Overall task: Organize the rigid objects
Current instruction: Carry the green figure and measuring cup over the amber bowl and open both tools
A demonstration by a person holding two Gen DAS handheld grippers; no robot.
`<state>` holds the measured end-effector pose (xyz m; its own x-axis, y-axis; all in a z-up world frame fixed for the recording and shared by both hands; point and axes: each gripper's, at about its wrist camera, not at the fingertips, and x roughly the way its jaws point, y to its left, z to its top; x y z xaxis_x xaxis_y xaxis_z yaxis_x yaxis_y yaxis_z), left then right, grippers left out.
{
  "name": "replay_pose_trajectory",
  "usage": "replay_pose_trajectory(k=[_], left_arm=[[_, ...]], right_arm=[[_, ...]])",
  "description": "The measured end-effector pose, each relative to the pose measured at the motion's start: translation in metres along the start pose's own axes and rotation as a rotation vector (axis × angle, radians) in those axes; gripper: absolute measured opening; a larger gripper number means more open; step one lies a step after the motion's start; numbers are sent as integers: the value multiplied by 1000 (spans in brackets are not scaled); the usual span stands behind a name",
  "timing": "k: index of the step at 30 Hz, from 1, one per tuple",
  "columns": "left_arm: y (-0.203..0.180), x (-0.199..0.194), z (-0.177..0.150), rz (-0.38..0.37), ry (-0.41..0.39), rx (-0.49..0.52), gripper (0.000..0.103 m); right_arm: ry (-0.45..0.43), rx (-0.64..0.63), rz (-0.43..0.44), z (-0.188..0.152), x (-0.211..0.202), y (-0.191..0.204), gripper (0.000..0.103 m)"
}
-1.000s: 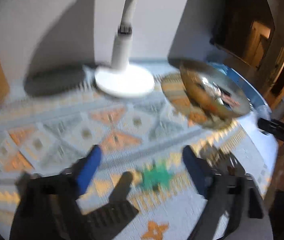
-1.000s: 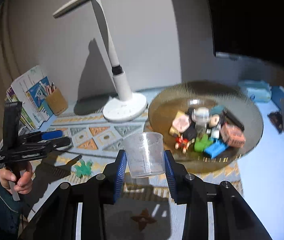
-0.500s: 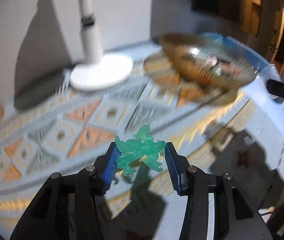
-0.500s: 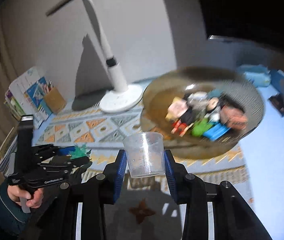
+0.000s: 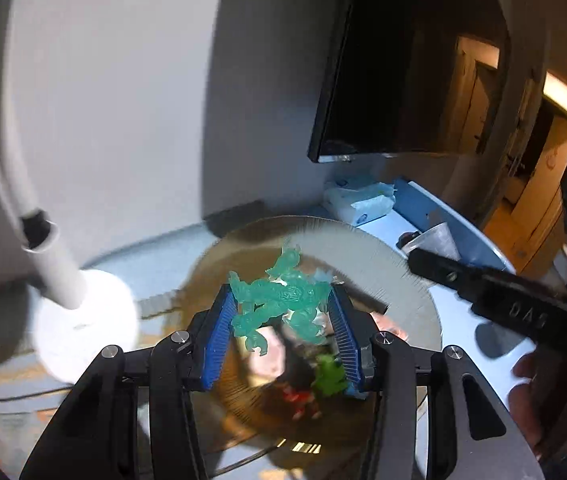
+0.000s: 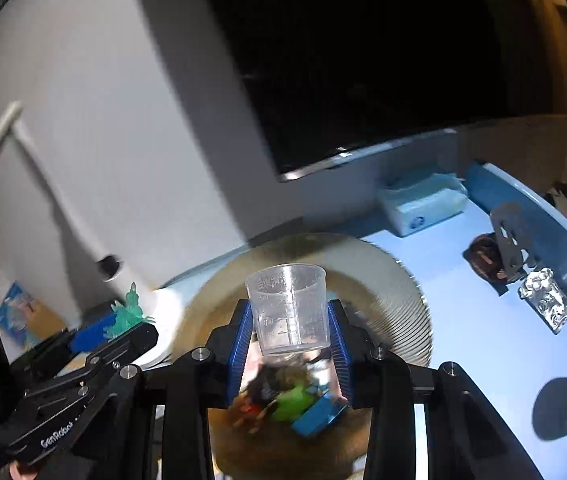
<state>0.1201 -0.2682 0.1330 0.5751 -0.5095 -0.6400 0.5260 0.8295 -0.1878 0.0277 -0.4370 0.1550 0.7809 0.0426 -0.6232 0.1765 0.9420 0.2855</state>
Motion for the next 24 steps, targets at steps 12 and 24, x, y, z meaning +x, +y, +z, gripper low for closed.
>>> replay_pose_trajectory(k=[12, 24], left_arm=[[-11, 67, -4, 13, 92, -37, 44], [-3, 71, -2, 96, 87, -17, 56]], right_arm=[[139, 54, -21, 0, 68, -34, 37], [159, 13, -59, 0, 78, -28, 38]])
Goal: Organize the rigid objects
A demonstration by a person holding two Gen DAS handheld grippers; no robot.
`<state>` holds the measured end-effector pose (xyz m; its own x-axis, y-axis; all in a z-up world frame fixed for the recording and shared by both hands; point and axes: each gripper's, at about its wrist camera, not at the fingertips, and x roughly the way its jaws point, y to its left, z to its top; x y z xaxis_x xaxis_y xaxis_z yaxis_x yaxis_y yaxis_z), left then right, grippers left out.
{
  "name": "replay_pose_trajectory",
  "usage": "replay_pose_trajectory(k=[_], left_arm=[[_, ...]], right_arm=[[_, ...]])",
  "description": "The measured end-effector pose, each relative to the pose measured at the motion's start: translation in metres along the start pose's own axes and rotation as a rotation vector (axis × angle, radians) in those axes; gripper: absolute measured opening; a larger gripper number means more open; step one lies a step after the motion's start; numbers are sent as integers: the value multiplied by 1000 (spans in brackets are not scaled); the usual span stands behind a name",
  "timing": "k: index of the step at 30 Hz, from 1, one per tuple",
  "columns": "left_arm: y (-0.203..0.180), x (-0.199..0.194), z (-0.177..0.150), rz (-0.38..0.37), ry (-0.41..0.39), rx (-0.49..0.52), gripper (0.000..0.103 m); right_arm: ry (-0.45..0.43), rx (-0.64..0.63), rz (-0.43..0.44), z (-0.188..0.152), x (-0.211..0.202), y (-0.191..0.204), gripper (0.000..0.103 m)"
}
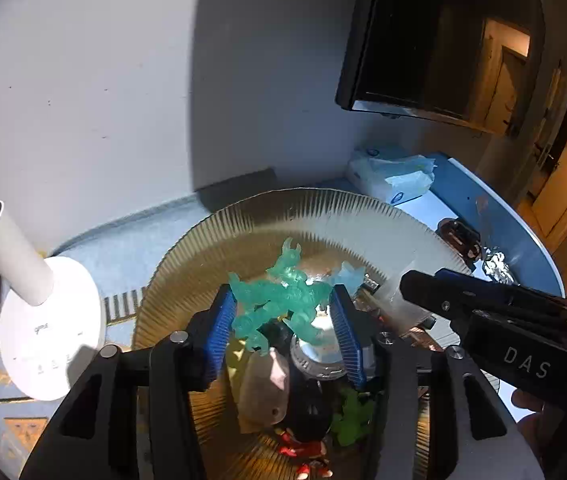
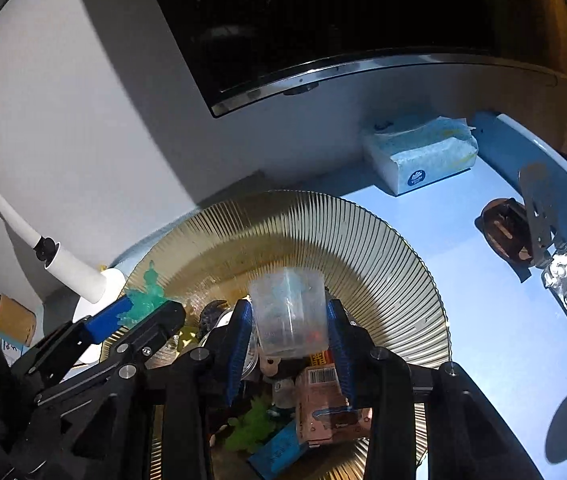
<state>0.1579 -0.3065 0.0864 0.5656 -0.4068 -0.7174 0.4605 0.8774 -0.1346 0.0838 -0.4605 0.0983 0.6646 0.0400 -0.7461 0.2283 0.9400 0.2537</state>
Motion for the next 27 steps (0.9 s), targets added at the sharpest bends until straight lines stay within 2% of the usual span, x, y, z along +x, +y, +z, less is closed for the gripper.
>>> replay_pose_trajectory(k=[2, 5, 6, 9, 16, 19, 22, 27], left_arm=[[5, -2, 0, 20, -7, -15, 67], [9, -11, -1, 37, -24, -3, 69], [10, -15, -3, 34, -23, 9, 69], [11, -29, -7, 31, -37, 20, 69], [19, -82, -13, 64, -105, 42, 72], [29, -114, -17, 73, -146, 31, 78], [43, -153, -28, 102, -186, 41, 79], [89, -221, -55, 191, -242, -12, 84]], right_arm=[[-6, -5, -33, 0, -1, 1, 44], [-11, 11, -25, -1, -4, -3, 58], [-21, 14, -19, -2, -7, -3, 60], [-41, -6, -31, -5, -17, 2, 61], [-74, -52, 2, -15, -46, 33, 61], [-96, -71, 26, -19, -65, 49, 62], [-130, -95, 55, -28, -89, 70, 63], [-135, -148, 125, -53, -108, 109, 64]])
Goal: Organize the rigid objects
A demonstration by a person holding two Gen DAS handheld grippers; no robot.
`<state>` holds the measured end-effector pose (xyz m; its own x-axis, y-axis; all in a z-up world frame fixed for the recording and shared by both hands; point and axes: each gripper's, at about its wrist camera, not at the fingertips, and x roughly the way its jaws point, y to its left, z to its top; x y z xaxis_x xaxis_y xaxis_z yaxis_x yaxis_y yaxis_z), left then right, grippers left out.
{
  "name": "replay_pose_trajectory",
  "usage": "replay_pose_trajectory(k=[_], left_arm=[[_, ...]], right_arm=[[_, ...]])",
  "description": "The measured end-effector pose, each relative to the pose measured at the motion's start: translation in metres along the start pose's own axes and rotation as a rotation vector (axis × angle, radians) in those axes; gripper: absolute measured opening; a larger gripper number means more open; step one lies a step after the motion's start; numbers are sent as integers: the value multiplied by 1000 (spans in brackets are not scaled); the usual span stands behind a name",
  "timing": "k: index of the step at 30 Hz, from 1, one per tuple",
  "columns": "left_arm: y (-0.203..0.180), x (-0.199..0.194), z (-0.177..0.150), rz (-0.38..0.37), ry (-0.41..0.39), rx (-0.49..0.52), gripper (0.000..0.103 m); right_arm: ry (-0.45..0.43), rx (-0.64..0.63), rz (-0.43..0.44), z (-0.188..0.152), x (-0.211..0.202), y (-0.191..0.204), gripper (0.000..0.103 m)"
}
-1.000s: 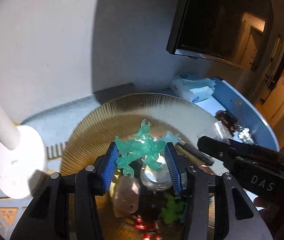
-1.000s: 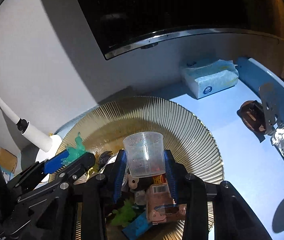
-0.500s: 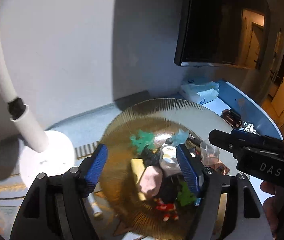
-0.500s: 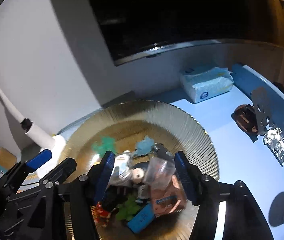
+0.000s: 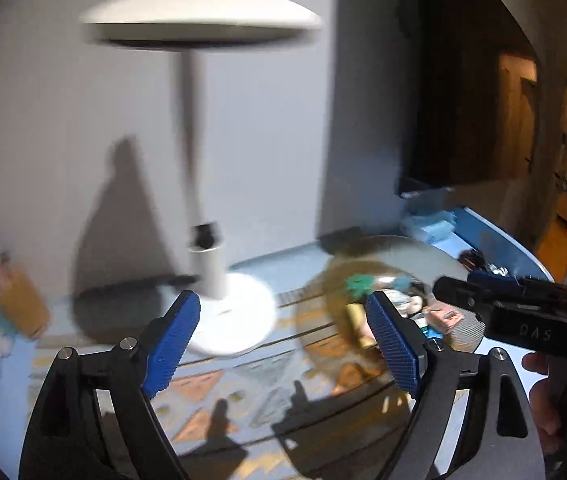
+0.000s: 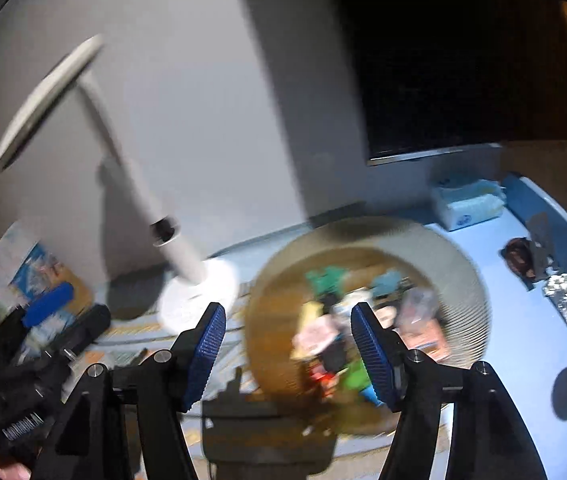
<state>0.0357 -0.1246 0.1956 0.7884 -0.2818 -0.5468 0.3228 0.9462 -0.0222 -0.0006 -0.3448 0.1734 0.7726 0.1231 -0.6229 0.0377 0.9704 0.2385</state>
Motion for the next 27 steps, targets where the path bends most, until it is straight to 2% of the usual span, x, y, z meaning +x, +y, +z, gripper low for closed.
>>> replay_pose_trajectory(k=[2, 4, 5, 9, 13, 19, 22, 27], left_arm=[[26, -26, -9, 28, -4, -30, 85], [47, -44, -19, 80, -1, -51, 94], [55, -51, -25, 104, 2, -59, 103], [81, -66, -60, 159, -5, -91, 102], [94, -45, -102, 166, 55, -124, 102], [109, 5, -163, 196, 217, -202, 102], [108, 18, -178, 205, 255, -190, 102], [104, 35, -189, 221, 317, -156, 102]], right_arm=[[-7, -33, 21, -10, -6, 27, 64], [-3, -59, 47, -18, -8, 50, 64], [1, -69, 63, -21, -8, 60, 64], [24, -121, 97, -45, -2, 101, 64], [54, -184, 56, -77, 23, 129, 68], [152, -232, -27, -130, 69, 132, 69], [197, -237, -67, -150, 89, 126, 69], [244, -239, -90, -164, 109, 121, 69]])
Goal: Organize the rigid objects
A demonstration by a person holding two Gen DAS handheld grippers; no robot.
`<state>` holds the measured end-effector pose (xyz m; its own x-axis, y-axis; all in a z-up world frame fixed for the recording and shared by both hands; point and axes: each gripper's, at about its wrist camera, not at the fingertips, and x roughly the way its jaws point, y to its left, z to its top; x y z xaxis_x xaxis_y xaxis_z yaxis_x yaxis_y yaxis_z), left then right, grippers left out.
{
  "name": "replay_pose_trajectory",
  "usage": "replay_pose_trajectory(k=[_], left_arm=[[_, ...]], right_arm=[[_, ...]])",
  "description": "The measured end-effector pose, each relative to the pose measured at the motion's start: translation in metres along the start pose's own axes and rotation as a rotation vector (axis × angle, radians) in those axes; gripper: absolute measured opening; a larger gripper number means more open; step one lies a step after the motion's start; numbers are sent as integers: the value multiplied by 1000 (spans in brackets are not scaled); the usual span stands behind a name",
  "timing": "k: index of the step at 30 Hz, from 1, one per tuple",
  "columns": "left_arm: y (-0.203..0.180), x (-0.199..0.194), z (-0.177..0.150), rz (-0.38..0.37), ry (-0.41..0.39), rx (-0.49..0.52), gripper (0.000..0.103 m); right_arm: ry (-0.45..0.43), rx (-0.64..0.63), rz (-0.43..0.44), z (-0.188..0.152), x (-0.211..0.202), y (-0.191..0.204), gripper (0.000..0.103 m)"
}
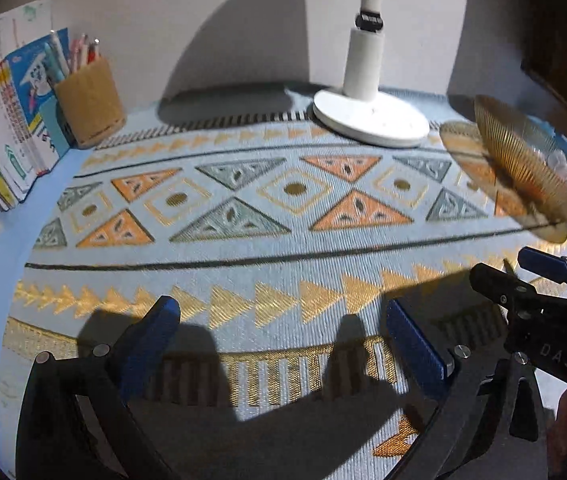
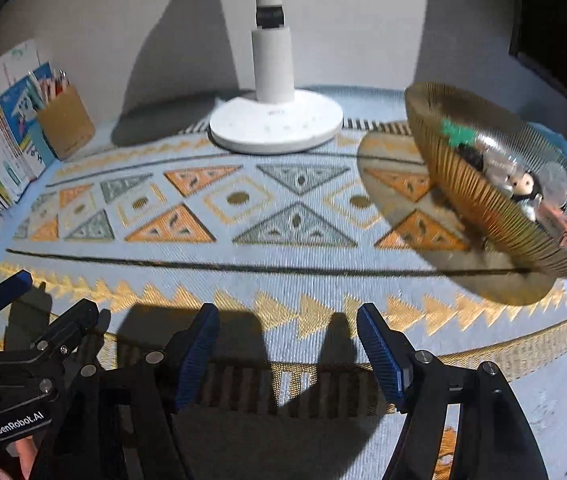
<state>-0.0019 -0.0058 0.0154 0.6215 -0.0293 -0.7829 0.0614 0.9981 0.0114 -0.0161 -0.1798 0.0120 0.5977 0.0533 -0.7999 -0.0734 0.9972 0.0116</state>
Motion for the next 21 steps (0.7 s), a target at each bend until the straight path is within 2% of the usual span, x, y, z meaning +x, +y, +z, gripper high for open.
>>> replay_pose_trajectory(k=[4, 7, 12, 14, 18, 21], left_arm=[[-1, 7, -2, 45, 20, 11, 102], [4, 15, -3, 35, 72, -20, 103], [8, 20, -3, 23, 79, -49, 103], [8, 20, -2, 26, 79, -54, 103], [9, 20, -1, 34, 77, -77, 103], [11, 20, 0, 29, 58, -70, 103]], right_arm=[[19, -2, -2, -4, 9, 0, 69], [17, -6, 0, -4, 8, 1, 70], [21, -21, -15, -5, 8, 4, 75], [26, -23, -27, -5, 9, 5, 85], [39, -9, -22, -4, 12, 3, 92], [53, -13, -24, -4, 15, 4, 103]])
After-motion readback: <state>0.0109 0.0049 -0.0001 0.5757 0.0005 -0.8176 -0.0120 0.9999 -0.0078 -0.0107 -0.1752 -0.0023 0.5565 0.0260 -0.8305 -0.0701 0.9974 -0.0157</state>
